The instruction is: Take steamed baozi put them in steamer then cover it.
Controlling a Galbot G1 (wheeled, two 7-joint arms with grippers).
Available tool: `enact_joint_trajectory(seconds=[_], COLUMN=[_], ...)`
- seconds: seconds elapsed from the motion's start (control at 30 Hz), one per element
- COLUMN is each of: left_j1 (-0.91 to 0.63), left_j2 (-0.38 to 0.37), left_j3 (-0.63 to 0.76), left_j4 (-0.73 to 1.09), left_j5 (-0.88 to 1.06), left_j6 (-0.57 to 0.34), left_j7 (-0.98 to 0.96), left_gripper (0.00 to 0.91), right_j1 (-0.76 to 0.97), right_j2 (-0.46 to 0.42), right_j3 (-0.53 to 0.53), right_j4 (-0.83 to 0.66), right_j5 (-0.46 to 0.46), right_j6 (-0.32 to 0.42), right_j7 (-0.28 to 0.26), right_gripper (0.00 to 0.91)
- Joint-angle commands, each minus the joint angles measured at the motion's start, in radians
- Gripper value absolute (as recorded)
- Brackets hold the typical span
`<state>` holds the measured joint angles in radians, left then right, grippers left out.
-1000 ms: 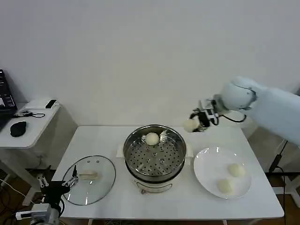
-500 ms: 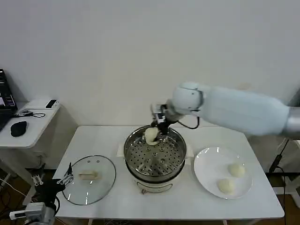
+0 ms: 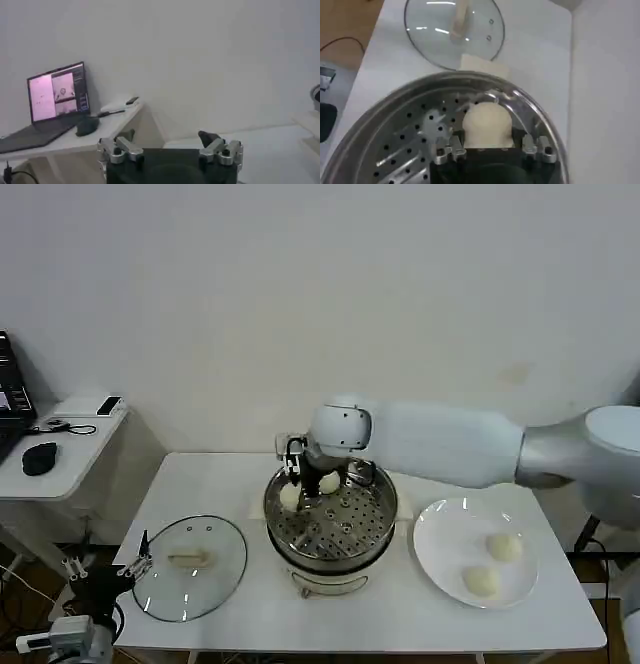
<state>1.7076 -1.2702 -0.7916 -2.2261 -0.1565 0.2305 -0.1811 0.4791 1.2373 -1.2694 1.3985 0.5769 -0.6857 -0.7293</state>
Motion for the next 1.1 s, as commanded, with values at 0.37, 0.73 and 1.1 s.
enact_joint_trajectory(seconds=[0.37,0.73,1.1], left_j1=[-0.01,-0.014,-0.016], left_j2=[0.0,0.001,0.01], left_j3=[0.008,0.023,0.049], left_j4=[0.011,-0.009,-0.015], left_j5=[0.004,0.011,0.021], left_j6=[0.001,0.014,0.019], left_j7=[-0.002,-0.004,-0.005], left_gripper=[0.907,0.907,0.907], right_j1=[-0.037,0.129,0.231], right_j2=[0.033,-0.218,-0.668], right_j3=[0.011,0.011,0.003], right_j4=[-0.047,0.149,0.356], right_j5=[-0.03,-0.105,-0.368], right_j6=[-0.014,0.053,0.201], right_j7=[-0.011,-0.124,-0.266], right_gripper=[0.907,0.907,0.907])
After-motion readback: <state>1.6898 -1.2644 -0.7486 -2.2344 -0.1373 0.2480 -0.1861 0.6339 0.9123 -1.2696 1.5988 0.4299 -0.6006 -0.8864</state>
